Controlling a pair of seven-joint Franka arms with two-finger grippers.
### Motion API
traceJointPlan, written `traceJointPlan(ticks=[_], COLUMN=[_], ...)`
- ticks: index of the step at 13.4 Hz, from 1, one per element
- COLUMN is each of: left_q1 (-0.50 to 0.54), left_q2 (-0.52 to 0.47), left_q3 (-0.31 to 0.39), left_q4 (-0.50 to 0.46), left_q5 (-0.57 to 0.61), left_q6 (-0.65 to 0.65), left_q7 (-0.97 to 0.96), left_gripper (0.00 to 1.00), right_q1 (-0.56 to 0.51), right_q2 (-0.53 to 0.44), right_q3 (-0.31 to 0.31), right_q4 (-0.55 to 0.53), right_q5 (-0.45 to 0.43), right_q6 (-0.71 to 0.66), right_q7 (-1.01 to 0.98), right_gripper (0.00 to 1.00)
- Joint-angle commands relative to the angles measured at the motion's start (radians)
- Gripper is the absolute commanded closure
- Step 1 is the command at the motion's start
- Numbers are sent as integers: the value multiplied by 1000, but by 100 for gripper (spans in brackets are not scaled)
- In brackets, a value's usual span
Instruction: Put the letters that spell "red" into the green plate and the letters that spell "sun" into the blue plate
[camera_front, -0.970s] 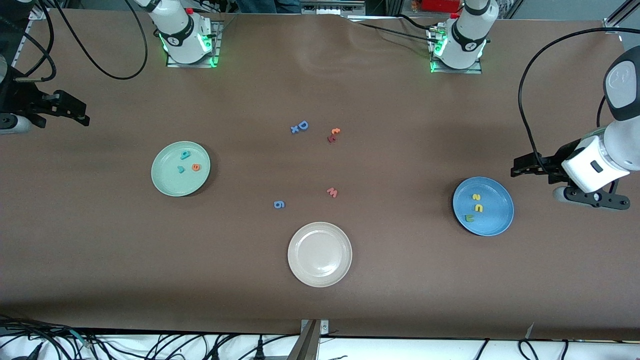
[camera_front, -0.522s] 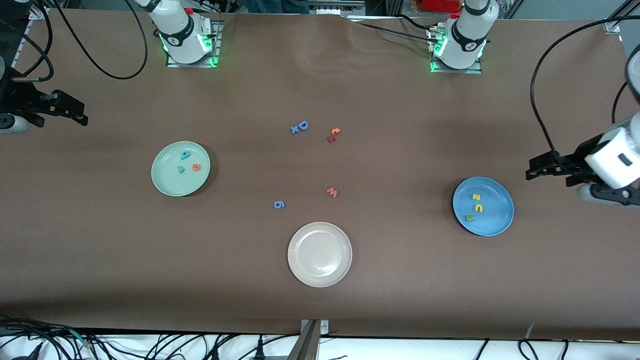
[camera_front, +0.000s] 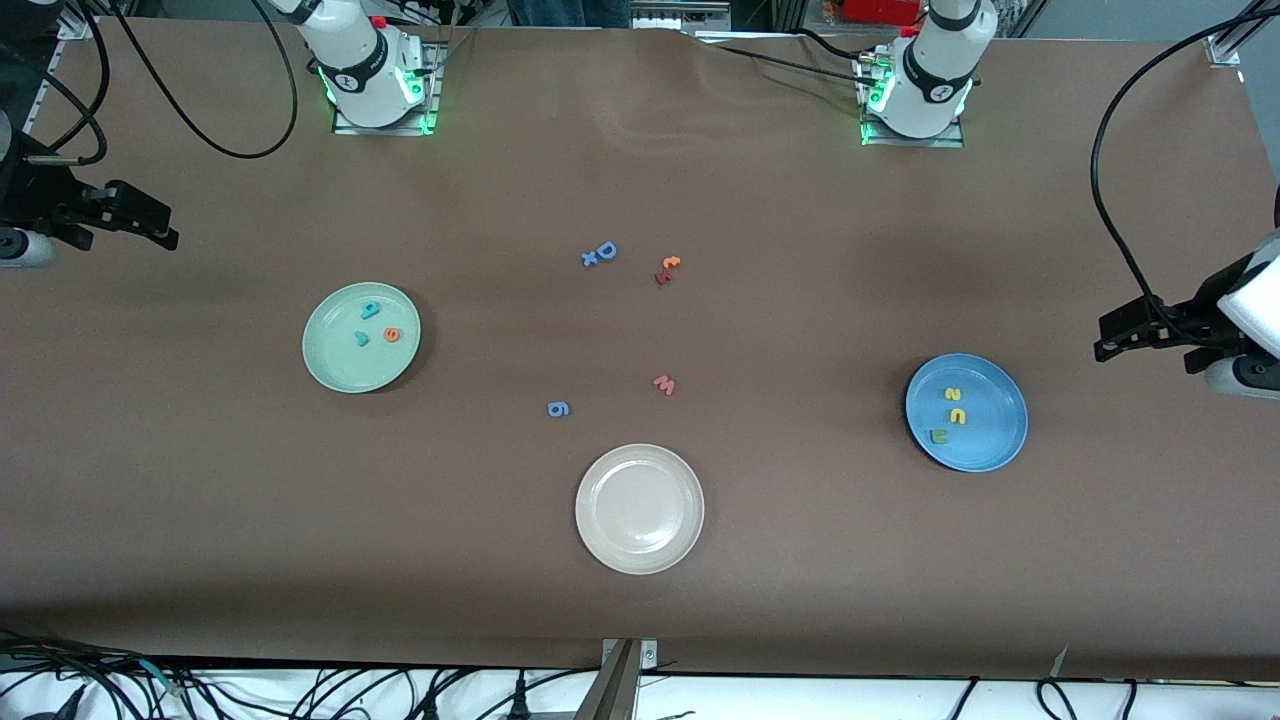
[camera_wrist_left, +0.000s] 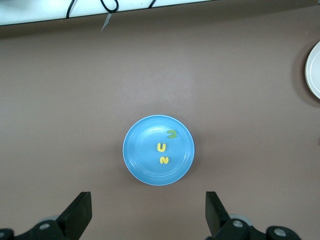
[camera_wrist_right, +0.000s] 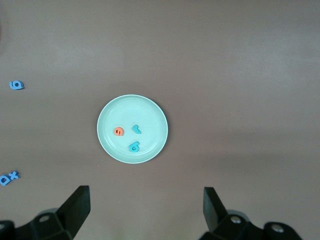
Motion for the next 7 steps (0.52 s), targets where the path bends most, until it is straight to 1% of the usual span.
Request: traceJointPlan(ticks=[1, 7], left_q1=[-7, -7], left_q2=[5, 3], left_q3=[-3, 4], left_q4=[21, 23], left_q5=[27, 30], left_q6=[-18, -18], left_q7=[-16, -13], left_gripper=[0, 0], right_q1=[-11, -11], right_q2=[-9, -9], right_q3=[-6, -5], right_q4=[10, 15], right_q5=[19, 18], right_q6=[-14, -15], right_q7=[7, -8], right_gripper=[0, 0])
